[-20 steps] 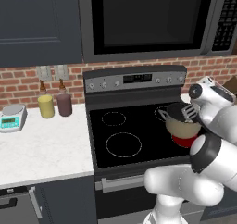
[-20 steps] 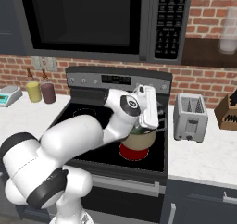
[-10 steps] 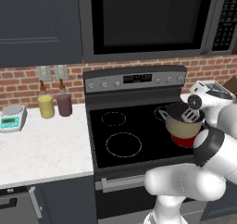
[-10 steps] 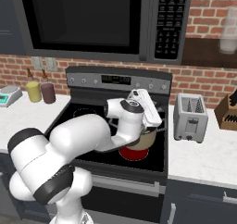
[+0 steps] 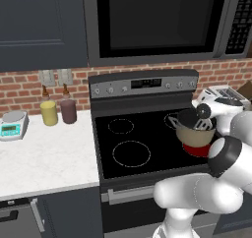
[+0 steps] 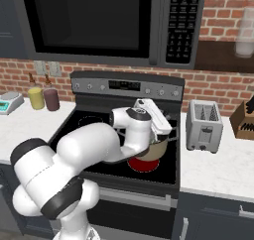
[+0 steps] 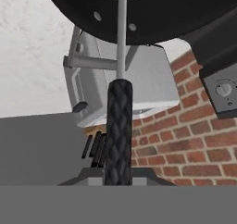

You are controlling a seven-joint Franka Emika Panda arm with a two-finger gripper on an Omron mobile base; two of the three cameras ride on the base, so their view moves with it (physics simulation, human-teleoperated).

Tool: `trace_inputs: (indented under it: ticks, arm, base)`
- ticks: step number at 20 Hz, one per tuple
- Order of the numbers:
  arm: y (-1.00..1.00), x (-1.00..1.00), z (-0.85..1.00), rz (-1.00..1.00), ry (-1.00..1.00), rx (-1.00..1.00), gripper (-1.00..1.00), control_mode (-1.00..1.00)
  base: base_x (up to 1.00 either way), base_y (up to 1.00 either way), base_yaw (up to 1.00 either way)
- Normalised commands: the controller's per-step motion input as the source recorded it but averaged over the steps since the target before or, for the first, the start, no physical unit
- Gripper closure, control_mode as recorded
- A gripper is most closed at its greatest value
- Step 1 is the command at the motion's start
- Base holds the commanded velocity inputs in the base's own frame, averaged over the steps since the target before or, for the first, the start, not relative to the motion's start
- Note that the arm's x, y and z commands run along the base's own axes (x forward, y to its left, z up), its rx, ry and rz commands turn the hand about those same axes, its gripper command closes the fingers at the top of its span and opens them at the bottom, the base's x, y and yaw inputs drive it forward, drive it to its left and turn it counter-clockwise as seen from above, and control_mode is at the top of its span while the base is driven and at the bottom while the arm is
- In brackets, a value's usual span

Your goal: Put the garlic and broccoli in the pot. Retrieve the spatula and lightly stir the vegetables in the pot.

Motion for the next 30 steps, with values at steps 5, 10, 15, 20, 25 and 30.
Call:
trace_inputs:
  ticks: [5,10,15,20,25,30]
  arm:
    - [0.06,0.00,0.00,0.00,0.02,-0.06,1.00,-1.00]
    - [0.18,0.00,0.00,0.01,0.01,-0.05,1.00,-1.00]
    - [0.43,0.00,-0.03,0.00,0.06,-0.13,1.00,-1.00]
    - [0.28,0.00,0.00,0.00,0.18,-0.11,1.00,-1.00]
    - [0.02,0.00,0.03,0.00,0.23,-0.07,1.00,-1.00]
    - [0.00,-0.01,0.09,-0.03,0.26,-0.07,1.00,-1.00]
  base:
    - [0.00,0.00,0.00]
    - [0.00,0.00,0.00]
    - [0.00,0.00,0.00]
    - [0.00,0.00,0.00]
    - [0.00,0.00,0.00]
    - [0.00,0.00,0.00]
